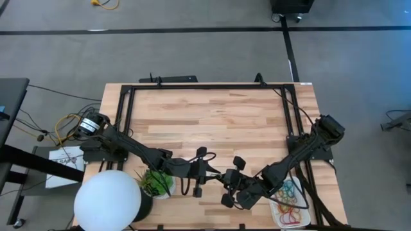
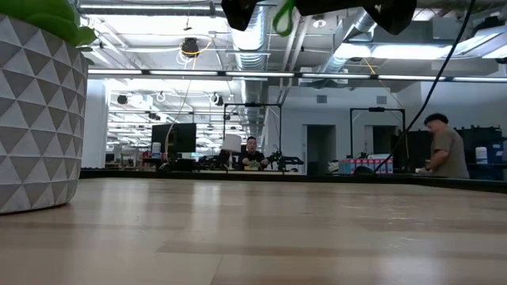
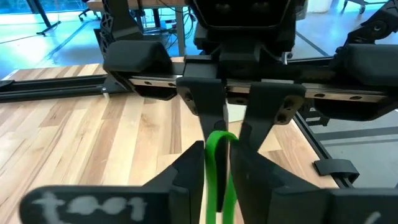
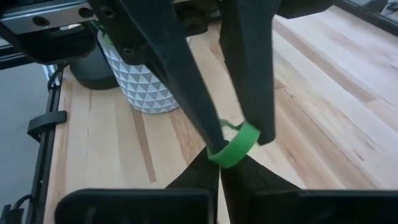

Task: Pick and place items into bin
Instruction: Put the green rubber band into the white bin

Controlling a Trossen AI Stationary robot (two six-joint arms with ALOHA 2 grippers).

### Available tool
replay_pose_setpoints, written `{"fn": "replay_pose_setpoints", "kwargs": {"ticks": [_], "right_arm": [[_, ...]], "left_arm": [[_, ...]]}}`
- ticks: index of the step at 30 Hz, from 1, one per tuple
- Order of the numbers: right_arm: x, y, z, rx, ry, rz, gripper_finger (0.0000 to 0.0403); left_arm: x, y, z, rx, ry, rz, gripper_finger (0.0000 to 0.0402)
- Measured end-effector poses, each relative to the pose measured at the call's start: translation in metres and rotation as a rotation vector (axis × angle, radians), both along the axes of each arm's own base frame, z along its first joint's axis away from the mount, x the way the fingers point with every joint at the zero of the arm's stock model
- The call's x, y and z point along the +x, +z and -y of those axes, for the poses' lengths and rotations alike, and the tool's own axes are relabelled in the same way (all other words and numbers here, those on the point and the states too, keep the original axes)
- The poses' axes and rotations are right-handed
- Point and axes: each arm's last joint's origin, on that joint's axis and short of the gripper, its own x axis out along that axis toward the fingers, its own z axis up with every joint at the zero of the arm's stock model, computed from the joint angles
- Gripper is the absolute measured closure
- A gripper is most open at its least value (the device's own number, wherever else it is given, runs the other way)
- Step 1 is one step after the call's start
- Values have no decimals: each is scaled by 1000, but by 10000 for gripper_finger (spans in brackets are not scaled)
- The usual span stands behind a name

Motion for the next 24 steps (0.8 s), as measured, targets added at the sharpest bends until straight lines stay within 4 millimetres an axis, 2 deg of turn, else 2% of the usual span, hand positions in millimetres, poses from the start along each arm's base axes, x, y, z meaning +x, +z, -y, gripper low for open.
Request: {"fn": "replay_pose_setpoints", "kwargs": {"ticks": [4,16,21,24], "right_arm": [[0,0,0,1,1,-1,382],[2,0,3,0,-9,-1,303],[2,0,3,-1,-9,0,298],[2,0,2,-2,-8,-1,312]], "left_arm": [[0,0,0,0,0,0,331],[0,0,0,-1,-1,0,330],[0,0,0,-1,-1,-1,330],[0,0,0,-1,-1,-1,330]]}}
